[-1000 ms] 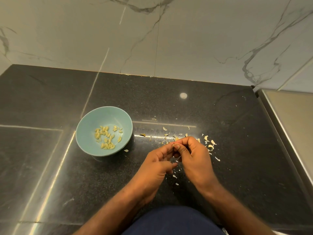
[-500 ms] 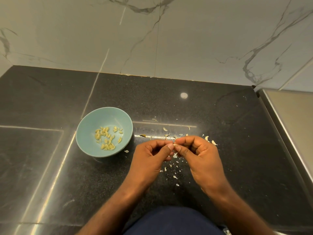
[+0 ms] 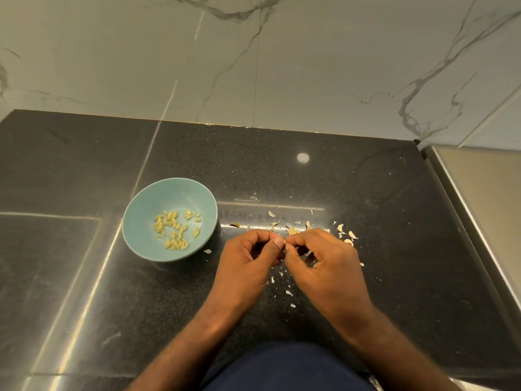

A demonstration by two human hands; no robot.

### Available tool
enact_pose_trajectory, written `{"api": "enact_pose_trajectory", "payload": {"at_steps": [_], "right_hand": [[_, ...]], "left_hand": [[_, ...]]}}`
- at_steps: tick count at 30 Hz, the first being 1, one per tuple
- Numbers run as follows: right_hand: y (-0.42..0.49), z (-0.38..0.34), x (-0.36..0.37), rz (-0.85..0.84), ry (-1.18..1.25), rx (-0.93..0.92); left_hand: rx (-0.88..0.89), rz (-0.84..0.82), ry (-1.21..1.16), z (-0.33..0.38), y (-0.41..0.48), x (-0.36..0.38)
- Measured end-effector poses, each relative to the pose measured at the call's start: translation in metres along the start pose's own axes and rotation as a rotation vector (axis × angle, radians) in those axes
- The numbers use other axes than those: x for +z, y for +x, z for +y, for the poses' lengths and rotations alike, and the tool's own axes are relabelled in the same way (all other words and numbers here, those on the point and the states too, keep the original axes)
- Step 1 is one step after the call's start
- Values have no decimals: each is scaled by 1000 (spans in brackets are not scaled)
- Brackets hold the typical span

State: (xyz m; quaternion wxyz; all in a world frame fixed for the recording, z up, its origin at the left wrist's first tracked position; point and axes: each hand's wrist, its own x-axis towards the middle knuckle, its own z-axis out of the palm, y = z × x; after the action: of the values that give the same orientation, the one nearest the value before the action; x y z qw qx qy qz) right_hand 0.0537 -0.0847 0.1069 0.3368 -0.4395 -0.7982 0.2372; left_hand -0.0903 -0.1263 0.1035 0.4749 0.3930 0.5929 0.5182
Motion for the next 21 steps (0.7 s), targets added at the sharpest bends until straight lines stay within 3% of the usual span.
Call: {"api": "enact_pose_trajectory", "payload": {"at_steps": [11, 16, 21], "right_hand": [[4, -9, -2, -35, 97, 188], [4, -12, -2, -58, 265, 366], [4, -15, -4, -48, 343, 405]], "left_hand": [[87, -7, 108, -2, -2, 0], [69, -6, 71, -2, -1, 1], [-19, -36, -79, 1, -4, 2]]}}
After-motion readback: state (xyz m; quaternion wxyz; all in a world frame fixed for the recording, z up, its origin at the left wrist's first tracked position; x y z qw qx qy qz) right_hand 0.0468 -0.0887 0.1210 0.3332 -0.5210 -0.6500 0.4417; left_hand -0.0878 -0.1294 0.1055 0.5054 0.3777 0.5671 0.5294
